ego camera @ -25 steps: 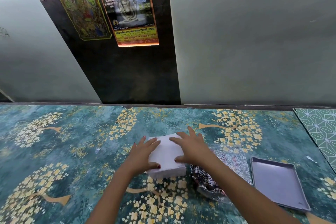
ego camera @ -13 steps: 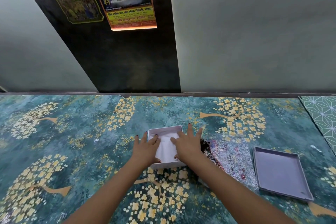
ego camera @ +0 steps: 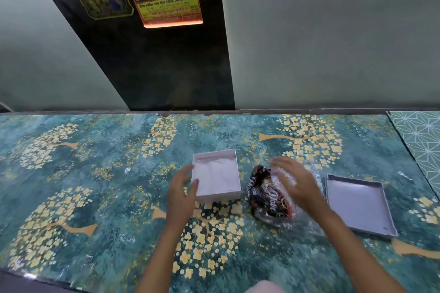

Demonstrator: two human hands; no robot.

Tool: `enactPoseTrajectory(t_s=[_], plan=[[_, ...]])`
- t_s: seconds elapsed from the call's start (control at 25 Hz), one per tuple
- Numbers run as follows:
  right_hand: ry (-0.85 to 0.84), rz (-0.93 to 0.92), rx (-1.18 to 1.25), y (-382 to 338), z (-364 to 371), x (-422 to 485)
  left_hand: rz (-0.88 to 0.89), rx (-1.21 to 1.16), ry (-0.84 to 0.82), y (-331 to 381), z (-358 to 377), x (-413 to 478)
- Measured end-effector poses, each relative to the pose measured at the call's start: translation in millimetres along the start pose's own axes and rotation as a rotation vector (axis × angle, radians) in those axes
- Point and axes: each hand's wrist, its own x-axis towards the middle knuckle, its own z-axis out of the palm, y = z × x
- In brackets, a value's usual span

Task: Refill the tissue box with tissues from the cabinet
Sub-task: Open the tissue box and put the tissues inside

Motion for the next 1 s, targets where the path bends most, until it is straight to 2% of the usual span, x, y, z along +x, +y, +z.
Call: enactPoseTrajectory(t_s=[0.04, 0.08, 0.12, 0.2, 0.28, 0.36, 0.52, 0.64, 0.76, 0.84, 0.92, 1.0], plan=[[0.110, 0.063, 0.002, 13, -21, -14, -0.083, -0.053, 0.076, -1, 4, -8], [0.171, 0.142, -0.032, 27, -42, -27, -0.171, -0.075, 0.083, -3, 9, -12], [0.172, 0.225, -0.098, 40, -60, -39, -0.249, -0.099, 0.062, -5, 13, -12], [0.042, 0.342, -0.270, 63, -86, -60, -0.356, -0.182, 0.056, -5, 17, -7], [-0.100, 0.416, -0.330, 74, -90, -84, -0.401, -0.247, 0.095, -2, 19, -4], [-0.101, 0.378, -0.362, 84, -81, -106, -0.382, -0.222, 0.106, 1, 19, -6], [0.165, 0.247, -0.499, 89, -70, -122, -0.313, -0.132, 0.027, 6, 13, -10], [0.410, 0.236, -0.496, 78, -78, -111, -0.355, -0.154, -0.067, 9, 10, -10], [0.677, 0.327, -0.152, 47, -89, -84, -0.420, -0.208, -0.213, 15, 20, -21], [0.779, 0.383, 0.192, 23, -87, -62, -0.420, -0.266, -0.267, 18, 30, -30], [0.756, 0.450, 0.598, -5, -75, -41, -0.379, -0.303, -0.236, 21, 37, -34], [0.622, 0.596, 0.890, -27, -51, -27, -0.284, -0.299, -0.162, 26, 39, -32]])
